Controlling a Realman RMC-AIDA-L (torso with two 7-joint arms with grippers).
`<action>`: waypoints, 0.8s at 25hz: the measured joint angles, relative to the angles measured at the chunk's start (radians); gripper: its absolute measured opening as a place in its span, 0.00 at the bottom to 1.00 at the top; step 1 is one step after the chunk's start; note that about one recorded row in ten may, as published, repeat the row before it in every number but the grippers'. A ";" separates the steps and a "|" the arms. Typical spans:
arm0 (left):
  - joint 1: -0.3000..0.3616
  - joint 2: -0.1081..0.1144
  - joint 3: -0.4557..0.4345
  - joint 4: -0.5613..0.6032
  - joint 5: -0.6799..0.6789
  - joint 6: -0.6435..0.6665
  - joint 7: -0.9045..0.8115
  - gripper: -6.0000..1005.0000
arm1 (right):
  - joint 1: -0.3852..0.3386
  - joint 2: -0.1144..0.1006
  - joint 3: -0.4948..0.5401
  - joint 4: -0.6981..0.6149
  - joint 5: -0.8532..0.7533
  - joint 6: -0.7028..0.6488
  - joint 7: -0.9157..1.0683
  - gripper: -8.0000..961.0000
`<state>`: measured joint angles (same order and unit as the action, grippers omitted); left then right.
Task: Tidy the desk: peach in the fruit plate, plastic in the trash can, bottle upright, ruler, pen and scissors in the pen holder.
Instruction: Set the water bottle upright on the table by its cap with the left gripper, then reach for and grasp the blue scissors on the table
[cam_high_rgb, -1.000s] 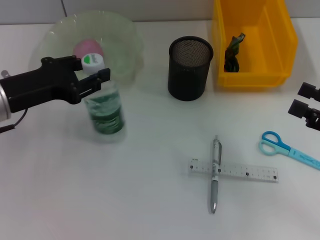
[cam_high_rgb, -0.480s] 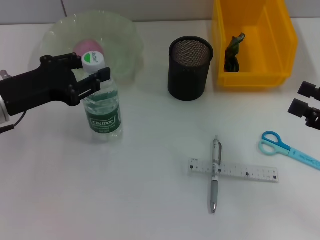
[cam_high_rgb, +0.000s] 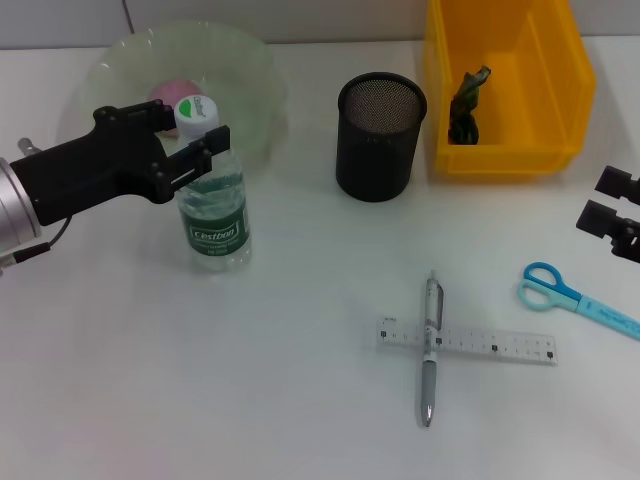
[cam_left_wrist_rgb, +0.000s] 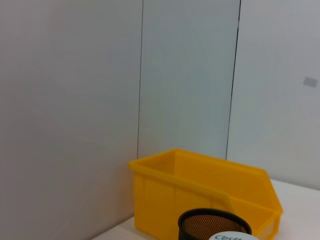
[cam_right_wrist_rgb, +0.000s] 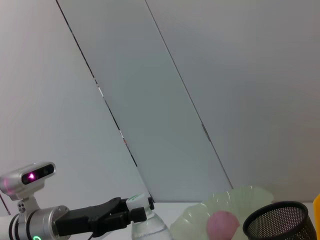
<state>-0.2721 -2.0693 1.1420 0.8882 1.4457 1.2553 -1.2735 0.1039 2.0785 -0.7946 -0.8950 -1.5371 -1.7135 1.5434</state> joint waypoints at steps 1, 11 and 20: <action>0.000 0.000 0.000 0.000 0.000 0.000 0.000 0.51 | -0.001 0.000 0.000 0.000 0.000 0.000 0.000 0.86; -0.005 -0.002 -0.001 -0.017 -0.027 0.004 0.031 0.52 | -0.005 0.000 0.000 0.000 0.000 0.000 -0.001 0.86; 0.028 0.001 -0.052 0.019 -0.104 0.074 0.065 0.77 | -0.005 0.000 0.002 -0.005 0.000 -0.009 0.000 0.86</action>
<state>-0.2439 -2.0678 1.0897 0.9070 1.3422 1.3294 -1.2086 0.0989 2.0785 -0.7927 -0.9002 -1.5367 -1.7228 1.5429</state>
